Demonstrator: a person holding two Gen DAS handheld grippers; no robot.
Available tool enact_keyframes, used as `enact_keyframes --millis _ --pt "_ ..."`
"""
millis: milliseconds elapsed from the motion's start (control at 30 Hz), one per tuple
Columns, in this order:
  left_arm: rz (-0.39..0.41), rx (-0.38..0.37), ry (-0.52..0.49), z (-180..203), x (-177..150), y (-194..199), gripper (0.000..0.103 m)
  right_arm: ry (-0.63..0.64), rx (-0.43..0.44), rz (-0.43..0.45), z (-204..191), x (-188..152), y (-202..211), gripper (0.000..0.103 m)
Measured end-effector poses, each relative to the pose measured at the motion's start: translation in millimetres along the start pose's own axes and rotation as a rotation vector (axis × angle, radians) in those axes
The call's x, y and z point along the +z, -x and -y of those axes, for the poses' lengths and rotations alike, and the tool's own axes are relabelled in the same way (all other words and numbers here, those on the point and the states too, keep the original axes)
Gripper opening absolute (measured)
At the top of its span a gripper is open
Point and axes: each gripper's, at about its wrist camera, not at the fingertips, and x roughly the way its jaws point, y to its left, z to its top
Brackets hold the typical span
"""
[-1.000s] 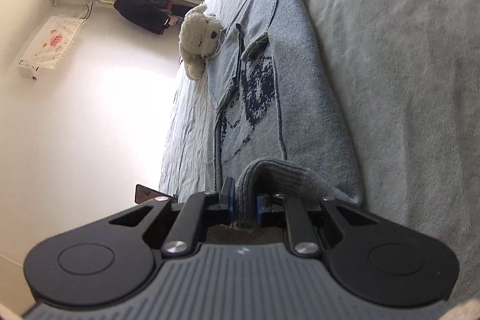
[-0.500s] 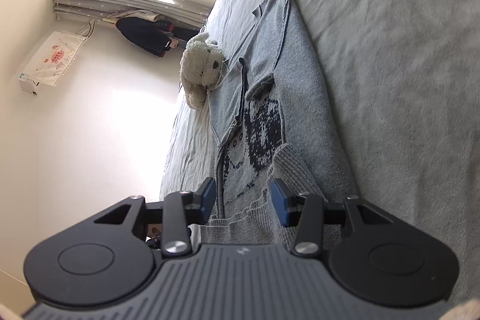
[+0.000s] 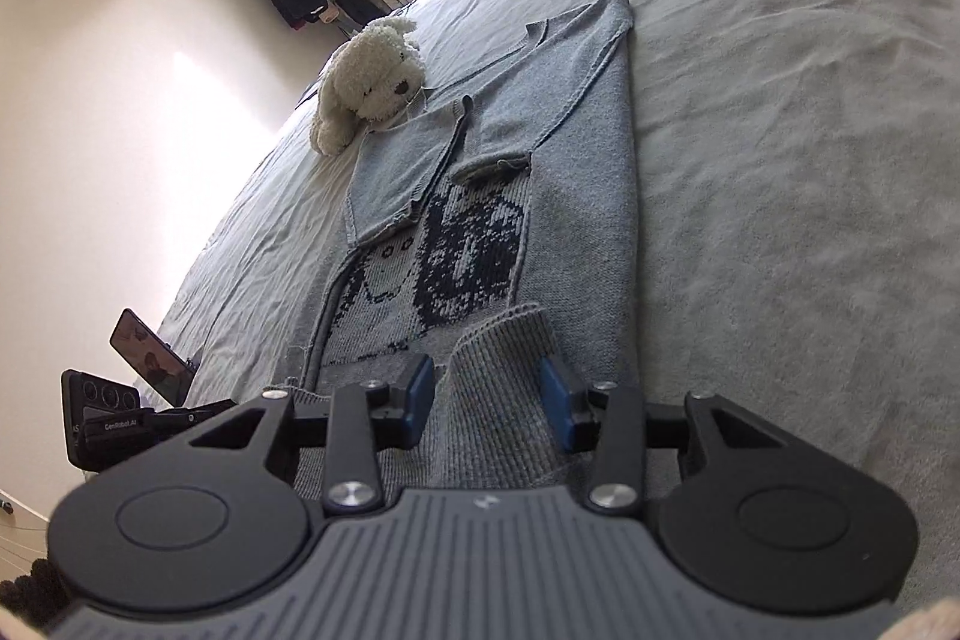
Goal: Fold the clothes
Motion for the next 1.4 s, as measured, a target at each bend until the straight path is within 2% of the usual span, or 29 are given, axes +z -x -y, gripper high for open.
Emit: enact_keyframes --millis 167,367,467,633,867,900,967,1067,1200,1233,1300,1333,1367,1400 --pt "-0.004 0.019 -0.020 4 -1 -2 0.026 0.002 0.002 -0.004 -1 -1 -2 0.031" --pt "0.022 0.053 -0.050 7 2 8 0.026 0.024 -0.025 0.018 -4 3 9 0.033" --pt "0.010 0.068 -0.053 5 2 7 0.026 0.038 -0.045 0.018 -4 3 9 0.038" --pt "-0.009 0.081 -0.075 8 0 2 0.026 0.034 -0.064 0.000 -2 2 4 0.039" --pt "-0.023 0.094 -0.103 13 -3 -3 0.026 0.135 -0.120 -0.014 -13 -5 -2 0.039" --pt "-0.020 0.097 -0.103 14 -3 -3 0.026 0.147 -0.132 -0.013 -16 -6 -4 0.037" --pt "-0.011 0.105 -0.097 15 -4 -4 0.023 0.164 -0.149 -0.013 -20 -6 -5 0.017" --pt "0.001 0.106 -0.091 17 -4 -5 0.012 0.175 -0.156 -0.004 -28 -7 -5 0.014" --pt "0.002 0.118 -0.112 22 -5 -5 0.013 0.200 -0.165 -0.002 -35 -6 -4 0.014" --pt "0.004 0.122 -0.114 22 -5 -4 0.013 0.200 -0.170 -0.002 -36 -5 -4 0.019" --pt "0.008 0.129 -0.117 22 -5 -2 0.016 0.202 -0.178 -0.001 -37 -4 -5 0.021" --pt "0.009 0.132 -0.118 21 -6 -1 0.018 0.203 -0.182 0.000 -37 -4 -6 0.026" --pt "0.010 0.136 -0.120 21 -6 0 0.021 0.205 -0.186 0.001 -37 -3 -6 0.037" --pt "0.010 0.137 -0.121 20 -6 1 0.022 0.211 -0.189 0.001 -38 -3 -7 0.040"
